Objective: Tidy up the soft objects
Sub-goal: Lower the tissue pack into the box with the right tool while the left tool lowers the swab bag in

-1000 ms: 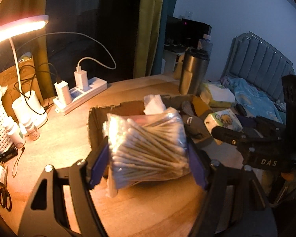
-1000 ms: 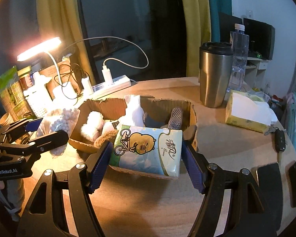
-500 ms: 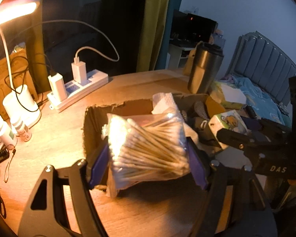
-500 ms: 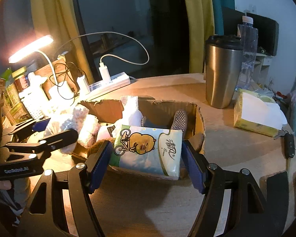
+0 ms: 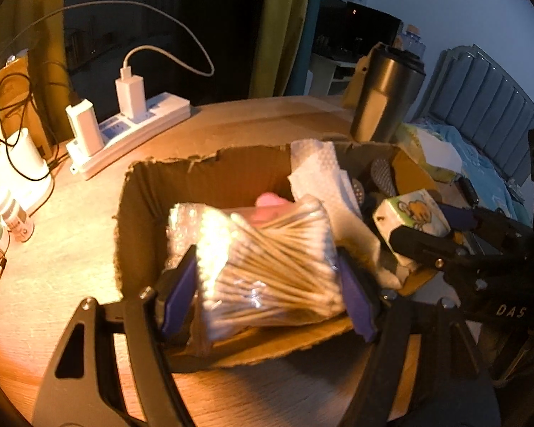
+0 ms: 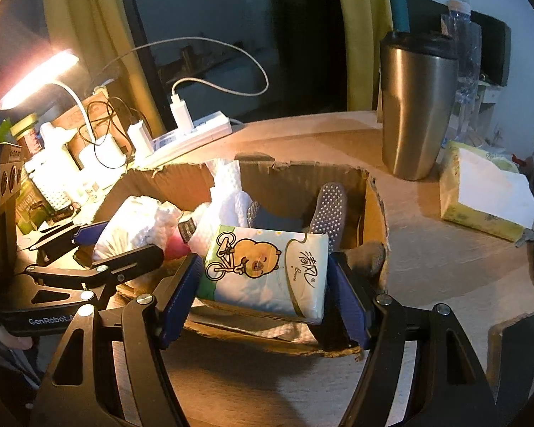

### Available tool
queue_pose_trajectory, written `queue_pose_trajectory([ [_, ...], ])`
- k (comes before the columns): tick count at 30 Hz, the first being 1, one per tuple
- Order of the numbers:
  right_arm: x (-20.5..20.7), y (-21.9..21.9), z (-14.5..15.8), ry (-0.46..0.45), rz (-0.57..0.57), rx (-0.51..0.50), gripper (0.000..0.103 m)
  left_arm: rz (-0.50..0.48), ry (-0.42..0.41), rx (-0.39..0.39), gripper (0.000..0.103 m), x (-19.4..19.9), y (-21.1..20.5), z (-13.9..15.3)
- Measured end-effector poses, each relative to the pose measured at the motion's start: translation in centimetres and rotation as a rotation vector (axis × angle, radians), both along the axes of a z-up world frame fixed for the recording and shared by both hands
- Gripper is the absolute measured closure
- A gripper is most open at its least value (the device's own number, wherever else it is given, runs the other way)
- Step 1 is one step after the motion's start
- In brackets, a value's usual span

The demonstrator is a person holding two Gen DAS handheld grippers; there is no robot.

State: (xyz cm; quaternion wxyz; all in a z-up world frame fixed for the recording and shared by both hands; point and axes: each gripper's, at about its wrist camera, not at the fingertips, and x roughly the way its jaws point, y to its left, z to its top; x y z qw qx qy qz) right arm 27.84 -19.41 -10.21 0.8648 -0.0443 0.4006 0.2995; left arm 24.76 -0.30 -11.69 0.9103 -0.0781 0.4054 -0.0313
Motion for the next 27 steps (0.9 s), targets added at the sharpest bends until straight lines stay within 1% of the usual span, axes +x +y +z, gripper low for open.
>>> queue_pose_trajectory([
  [6,0.2,0.1,-0.3,-0.001,0.009,-0.009,0.027,0.003,0.01,0.013,0.027,0.0,-0.2,0.1],
  [7,0.2,0.1,-0.2,-0.002,0.008,-0.008,0.026,0.004,0.01,0.014,0.026,0.1,-0.2,0.2],
  [8,0.2,0.0,-0.2,-0.005,0.006,-0.01,0.022,0.006,0.008,0.016,0.026,0.0,-0.2,0.2],
  [10,0.0,-0.1,-0.1,-0.007,0.003,-0.012,0.02,0.009,0.002,0.019,0.026,-0.3,-0.2,0.5],
  [16,-0.7,-0.5,0.7,-0.032,-0.013,-0.012,0.019,0.017,-0.03,0.018,0.024,-1.4,0.0,1.7],
  [17,-0.9,-0.6,0.9,-0.037,-0.016,-0.011,0.019,0.019,-0.036,0.017,0.019,-1.6,0.0,1.9],
  [18,-1.0,-0.7,1.1,-0.042,-0.019,-0.011,0.019,0.02,-0.047,0.012,0.018,-1.8,0.1,2.2],
  [21,-1.6,-0.9,1.6,-0.057,-0.025,-0.012,0.019,0.019,-0.067,0.007,0.018,-2.7,0.2,2.8],
  [27,-2.9,-1.1,2.5,-0.078,-0.032,-0.01,0.019,0.014,-0.083,0.009,0.018,-4.3,0.1,3.4],
])
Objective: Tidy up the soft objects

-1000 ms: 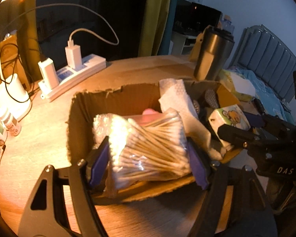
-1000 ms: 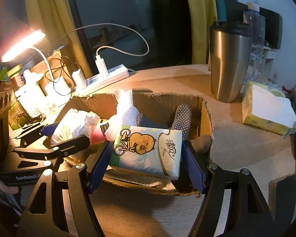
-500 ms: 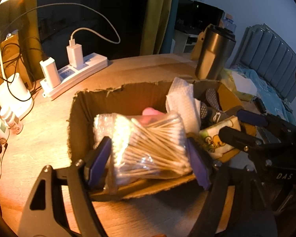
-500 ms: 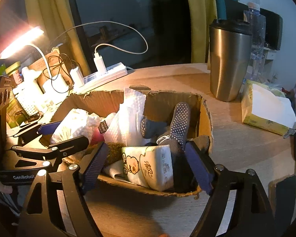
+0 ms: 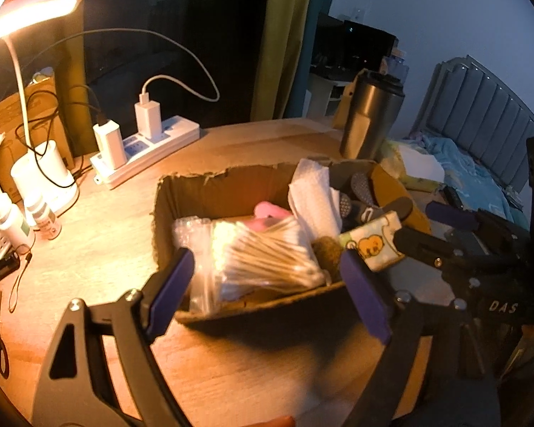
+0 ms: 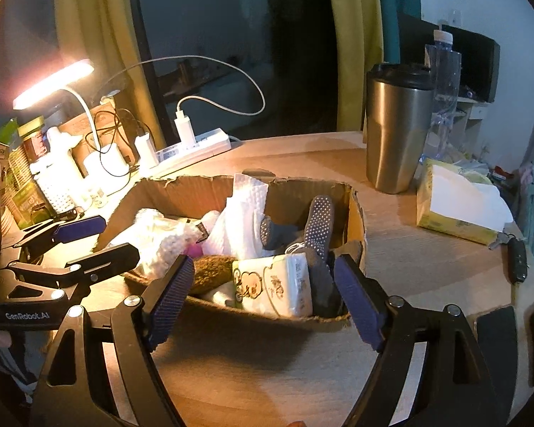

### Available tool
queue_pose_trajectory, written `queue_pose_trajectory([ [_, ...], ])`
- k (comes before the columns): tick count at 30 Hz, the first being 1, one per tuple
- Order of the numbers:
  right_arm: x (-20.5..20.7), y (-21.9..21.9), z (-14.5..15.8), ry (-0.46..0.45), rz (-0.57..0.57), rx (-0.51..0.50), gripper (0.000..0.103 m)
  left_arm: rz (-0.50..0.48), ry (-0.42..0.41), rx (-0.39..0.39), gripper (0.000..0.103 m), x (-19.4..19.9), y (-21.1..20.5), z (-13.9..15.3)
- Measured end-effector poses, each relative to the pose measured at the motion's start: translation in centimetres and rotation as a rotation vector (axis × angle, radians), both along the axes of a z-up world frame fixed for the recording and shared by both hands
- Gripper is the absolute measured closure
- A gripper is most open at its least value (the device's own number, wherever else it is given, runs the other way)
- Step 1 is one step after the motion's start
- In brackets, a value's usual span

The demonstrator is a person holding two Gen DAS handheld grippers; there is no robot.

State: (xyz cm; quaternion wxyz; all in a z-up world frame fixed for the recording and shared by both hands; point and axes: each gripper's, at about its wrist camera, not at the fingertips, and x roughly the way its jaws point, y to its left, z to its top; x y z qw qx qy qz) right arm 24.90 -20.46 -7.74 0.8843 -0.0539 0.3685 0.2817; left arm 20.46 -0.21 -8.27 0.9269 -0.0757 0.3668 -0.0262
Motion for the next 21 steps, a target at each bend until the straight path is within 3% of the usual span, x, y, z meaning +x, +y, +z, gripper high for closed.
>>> queue_pose_trajectory([
  [21,-5.0,0.0,1.6,-0.044,-0.005,-0.001,0.019,0.011,-0.057,0.019,0.017,-5.8,0.4,1.7],
])
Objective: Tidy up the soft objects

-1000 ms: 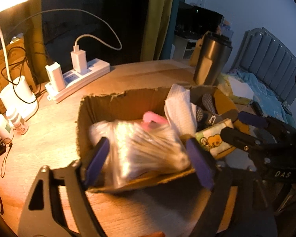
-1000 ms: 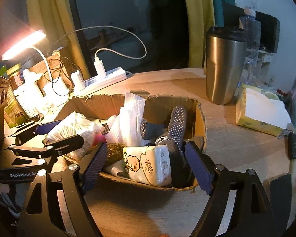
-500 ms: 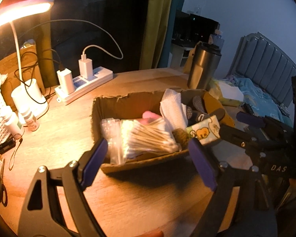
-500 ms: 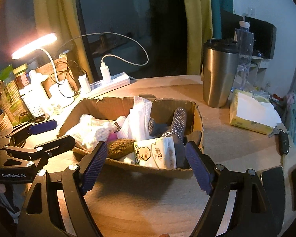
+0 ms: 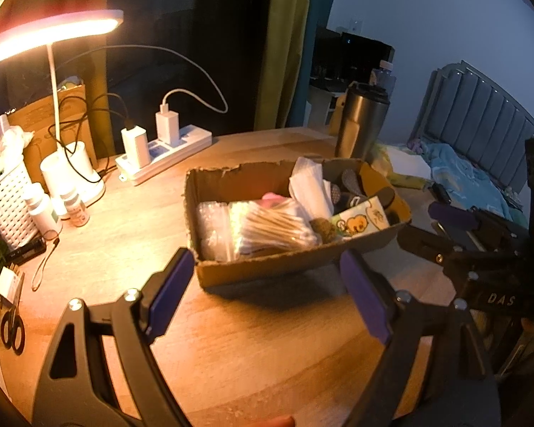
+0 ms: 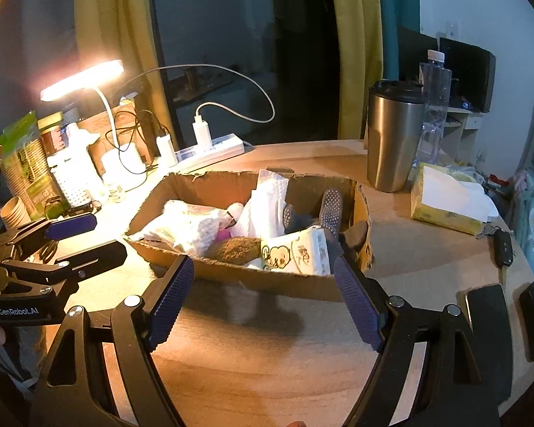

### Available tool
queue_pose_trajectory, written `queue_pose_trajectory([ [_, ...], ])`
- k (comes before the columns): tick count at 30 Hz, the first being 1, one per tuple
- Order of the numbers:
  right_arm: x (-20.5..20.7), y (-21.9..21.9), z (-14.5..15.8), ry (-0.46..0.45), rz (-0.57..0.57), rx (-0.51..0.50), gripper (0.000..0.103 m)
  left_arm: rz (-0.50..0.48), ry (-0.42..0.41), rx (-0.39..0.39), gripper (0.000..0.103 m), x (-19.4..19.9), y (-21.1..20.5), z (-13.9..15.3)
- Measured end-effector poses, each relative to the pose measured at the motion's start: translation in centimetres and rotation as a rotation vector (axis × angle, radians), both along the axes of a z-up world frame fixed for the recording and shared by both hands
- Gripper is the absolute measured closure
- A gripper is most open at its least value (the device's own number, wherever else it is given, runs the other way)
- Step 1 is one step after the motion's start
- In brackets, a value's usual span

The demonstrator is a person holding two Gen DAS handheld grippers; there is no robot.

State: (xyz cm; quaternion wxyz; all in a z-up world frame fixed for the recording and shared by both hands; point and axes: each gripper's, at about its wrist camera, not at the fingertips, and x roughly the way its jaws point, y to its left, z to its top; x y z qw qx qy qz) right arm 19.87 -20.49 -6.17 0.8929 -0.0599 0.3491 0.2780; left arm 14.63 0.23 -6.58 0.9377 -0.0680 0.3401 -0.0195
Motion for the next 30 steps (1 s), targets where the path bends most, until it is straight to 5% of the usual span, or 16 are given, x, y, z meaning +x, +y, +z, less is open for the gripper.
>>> queue_pose_trajectory([
  [30,-7.0,-1.4,4.7,-0.136,-0.018,0.022,0.019,-0.023,-0.168,0.046,0.017,-6.6,-1.3,5.2],
])
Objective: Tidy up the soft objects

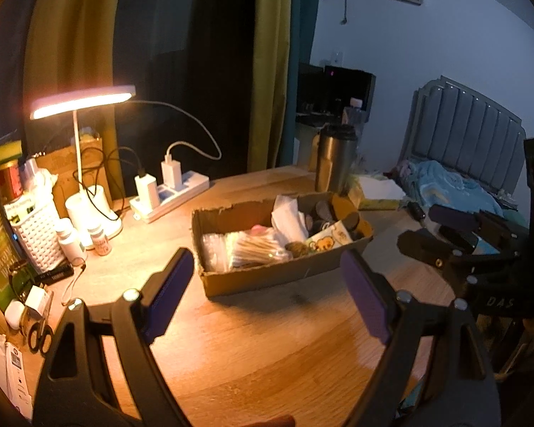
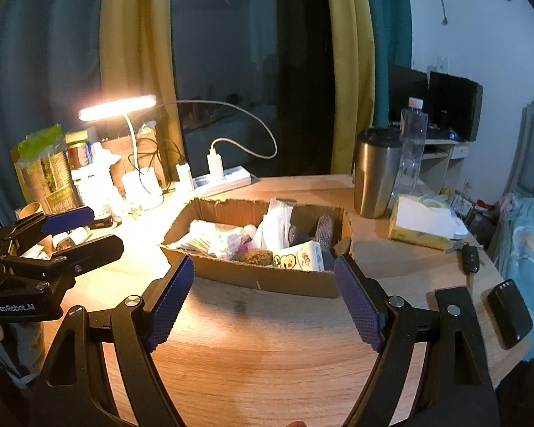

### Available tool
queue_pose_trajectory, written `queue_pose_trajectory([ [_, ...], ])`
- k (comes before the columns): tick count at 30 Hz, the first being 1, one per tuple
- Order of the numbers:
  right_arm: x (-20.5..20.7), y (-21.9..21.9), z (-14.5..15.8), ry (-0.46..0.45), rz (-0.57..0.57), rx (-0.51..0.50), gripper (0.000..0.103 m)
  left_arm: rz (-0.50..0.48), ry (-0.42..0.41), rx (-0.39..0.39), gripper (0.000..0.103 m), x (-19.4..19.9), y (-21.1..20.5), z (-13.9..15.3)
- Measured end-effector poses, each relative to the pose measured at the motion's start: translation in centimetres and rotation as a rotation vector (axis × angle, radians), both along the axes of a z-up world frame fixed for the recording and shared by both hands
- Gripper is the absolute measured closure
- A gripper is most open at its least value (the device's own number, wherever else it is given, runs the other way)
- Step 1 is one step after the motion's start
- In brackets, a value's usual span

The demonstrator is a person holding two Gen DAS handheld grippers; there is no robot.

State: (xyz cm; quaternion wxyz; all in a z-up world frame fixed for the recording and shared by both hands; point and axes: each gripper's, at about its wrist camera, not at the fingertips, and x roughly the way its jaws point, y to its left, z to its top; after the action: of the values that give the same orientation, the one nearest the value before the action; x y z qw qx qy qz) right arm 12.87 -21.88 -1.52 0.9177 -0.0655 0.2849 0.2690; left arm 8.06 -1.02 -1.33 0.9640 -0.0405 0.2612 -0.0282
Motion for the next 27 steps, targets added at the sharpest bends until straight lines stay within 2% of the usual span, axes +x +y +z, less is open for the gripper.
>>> queue_pose_trajectory([
  [13,-1.9,-0.3,4.0,-0.1,-0.011,0.009,0.019,-0.015,-0.115,0.006,0.017,-1.5,-0.5,4.5],
  [15,-2.0,-0.4,4.6,-0.111,-0.015,0.014,0.019,-0.015,-0.133,0.013,0.011,-1.7,-0.5,5.3],
  [18,-2.0,-0.5,5.6,-0.129,-0.024,0.012,0.019,-0.002,-0.161,0.016,0.009,-2.0,-0.4,6.3],
  [27,-2.1,-0.8,7.6,-0.164,-0.055,0.032,0.019,0.025,-0.184,0.043,0.007,-1.8,-0.6,7.9],
])
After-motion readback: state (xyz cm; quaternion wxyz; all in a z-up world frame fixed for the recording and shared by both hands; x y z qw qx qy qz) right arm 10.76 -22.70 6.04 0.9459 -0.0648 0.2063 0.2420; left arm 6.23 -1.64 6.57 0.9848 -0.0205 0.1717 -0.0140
